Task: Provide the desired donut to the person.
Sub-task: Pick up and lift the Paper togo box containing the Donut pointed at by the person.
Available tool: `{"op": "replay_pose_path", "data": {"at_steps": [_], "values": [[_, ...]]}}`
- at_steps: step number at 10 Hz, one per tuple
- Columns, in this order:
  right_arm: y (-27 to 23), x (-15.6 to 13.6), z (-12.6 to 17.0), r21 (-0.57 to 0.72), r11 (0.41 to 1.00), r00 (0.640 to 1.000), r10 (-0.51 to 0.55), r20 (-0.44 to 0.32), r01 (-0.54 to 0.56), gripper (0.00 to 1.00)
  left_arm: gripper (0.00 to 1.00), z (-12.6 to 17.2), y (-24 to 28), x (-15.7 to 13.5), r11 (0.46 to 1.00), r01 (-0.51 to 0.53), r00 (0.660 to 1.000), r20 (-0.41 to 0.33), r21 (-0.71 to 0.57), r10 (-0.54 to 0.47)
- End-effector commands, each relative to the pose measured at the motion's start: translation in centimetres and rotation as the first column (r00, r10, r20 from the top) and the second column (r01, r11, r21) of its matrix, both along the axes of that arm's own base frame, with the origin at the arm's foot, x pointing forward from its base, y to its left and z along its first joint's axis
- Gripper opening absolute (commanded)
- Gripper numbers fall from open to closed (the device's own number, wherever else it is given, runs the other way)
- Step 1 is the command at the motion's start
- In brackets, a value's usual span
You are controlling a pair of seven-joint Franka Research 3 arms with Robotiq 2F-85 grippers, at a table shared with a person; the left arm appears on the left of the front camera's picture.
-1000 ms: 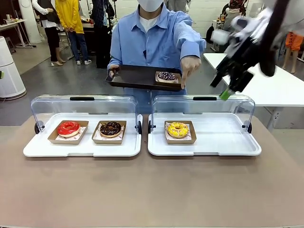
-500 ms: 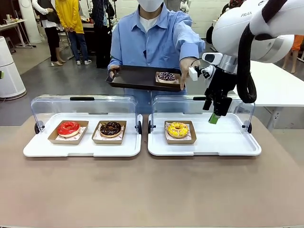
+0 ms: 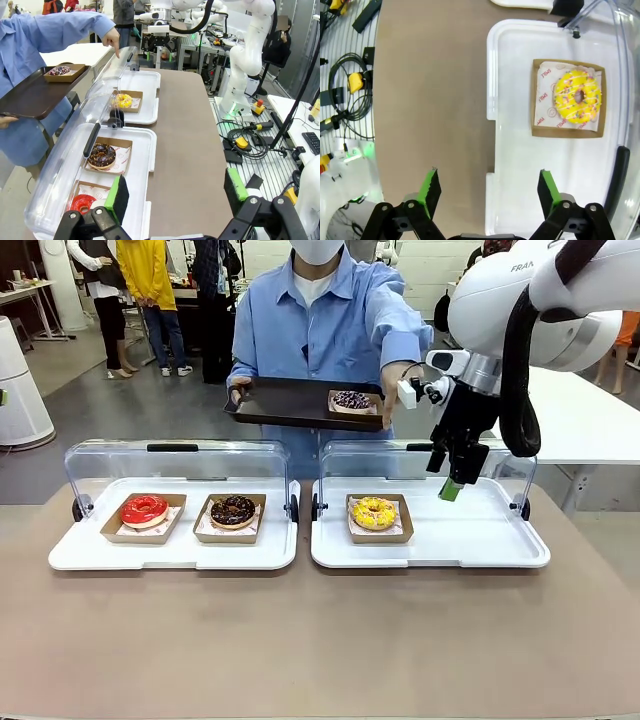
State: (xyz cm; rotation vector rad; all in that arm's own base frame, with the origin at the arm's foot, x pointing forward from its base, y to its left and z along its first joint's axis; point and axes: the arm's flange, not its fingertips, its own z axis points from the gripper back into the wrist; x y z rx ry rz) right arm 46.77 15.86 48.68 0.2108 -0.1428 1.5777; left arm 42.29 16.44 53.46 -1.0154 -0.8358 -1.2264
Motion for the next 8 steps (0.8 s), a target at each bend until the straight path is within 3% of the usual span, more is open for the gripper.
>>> {"op": "replay_pose_path", "data": {"at_steps": [1, 4, 6, 8], "values": [[0.0, 0.3, -0.1, -0.010, 1.000, 1.000, 0.000, 0.007, 0.000, 1.00, 1.00, 0.2, 0.0, -0.2, 1.000, 0.003, 1.000, 0.002, -0.003, -0.003], [0.0, 0.0, 0.0, 0.000, 1.000, 1.000, -0.001, 0.000, 0.001, 1.00, 1.00, 0.2, 0.0, -0.2, 1.000, 0.003, 1.000, 0.002, -0.003, -0.003], [3.9, -0.4, -1.5, -0.128, 0.982, 0.990, -0.138, 0.016, 0.139, 1.00, 1.00, 0.2, 0.0, -0.2, 1.000, 0.003, 1.000, 0.002, -0.003, -0.003], [7.1, -0.6, -2.9, -0.209, 0.963, 0.985, -0.170, 0.026, 0.171, 1.00, 1.00, 0.2, 0.0, -0.2, 1.000, 0.003, 1.000, 0.002, -0.003, -0.003]]}}
